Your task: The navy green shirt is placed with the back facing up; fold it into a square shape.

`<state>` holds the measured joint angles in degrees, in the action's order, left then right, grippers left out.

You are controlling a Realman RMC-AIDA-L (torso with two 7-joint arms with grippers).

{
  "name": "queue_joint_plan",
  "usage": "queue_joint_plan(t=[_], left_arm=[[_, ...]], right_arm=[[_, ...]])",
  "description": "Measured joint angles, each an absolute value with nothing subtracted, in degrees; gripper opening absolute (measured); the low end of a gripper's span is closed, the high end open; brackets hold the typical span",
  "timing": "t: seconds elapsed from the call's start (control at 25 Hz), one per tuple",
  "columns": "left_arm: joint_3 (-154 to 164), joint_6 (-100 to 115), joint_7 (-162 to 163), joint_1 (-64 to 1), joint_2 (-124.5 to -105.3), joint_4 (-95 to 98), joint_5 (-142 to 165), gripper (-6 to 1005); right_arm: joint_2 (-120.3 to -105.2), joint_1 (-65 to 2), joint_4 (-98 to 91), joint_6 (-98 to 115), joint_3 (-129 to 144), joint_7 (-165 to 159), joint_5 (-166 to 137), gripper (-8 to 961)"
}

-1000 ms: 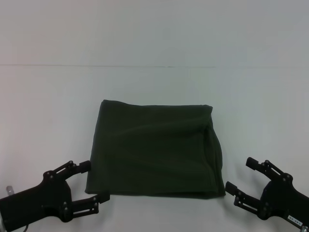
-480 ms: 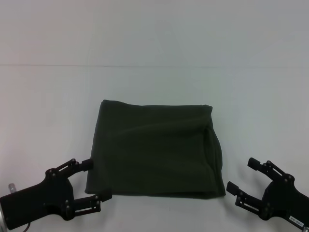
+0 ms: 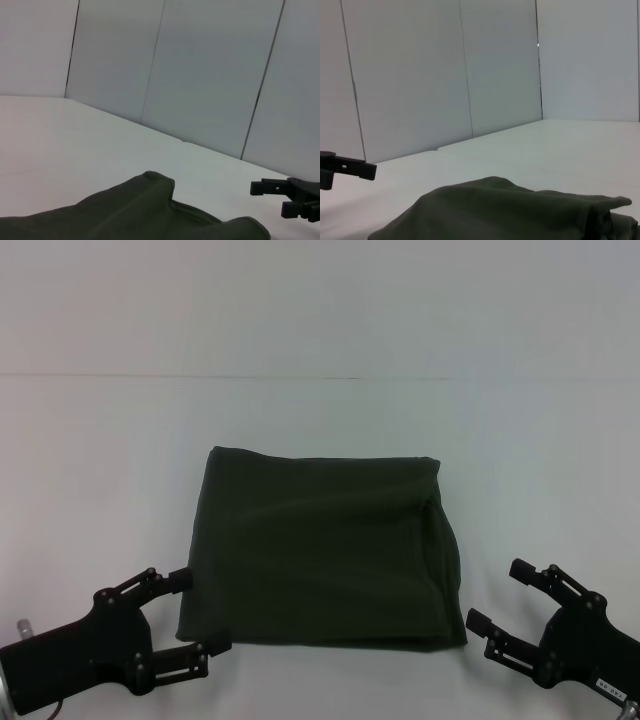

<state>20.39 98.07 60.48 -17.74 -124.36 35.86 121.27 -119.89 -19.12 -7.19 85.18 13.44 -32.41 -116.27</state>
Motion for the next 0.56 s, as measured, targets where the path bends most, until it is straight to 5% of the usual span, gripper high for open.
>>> queue_joint_plan(t=[0.56], left_arm=[[20.36, 97.99, 60.46, -17.84, -124.37, 35.33, 121.11, 946]], right_arm=[[-119.87, -19.60, -7.21, 84.82, 13.35, -32.52, -116.18, 915]])
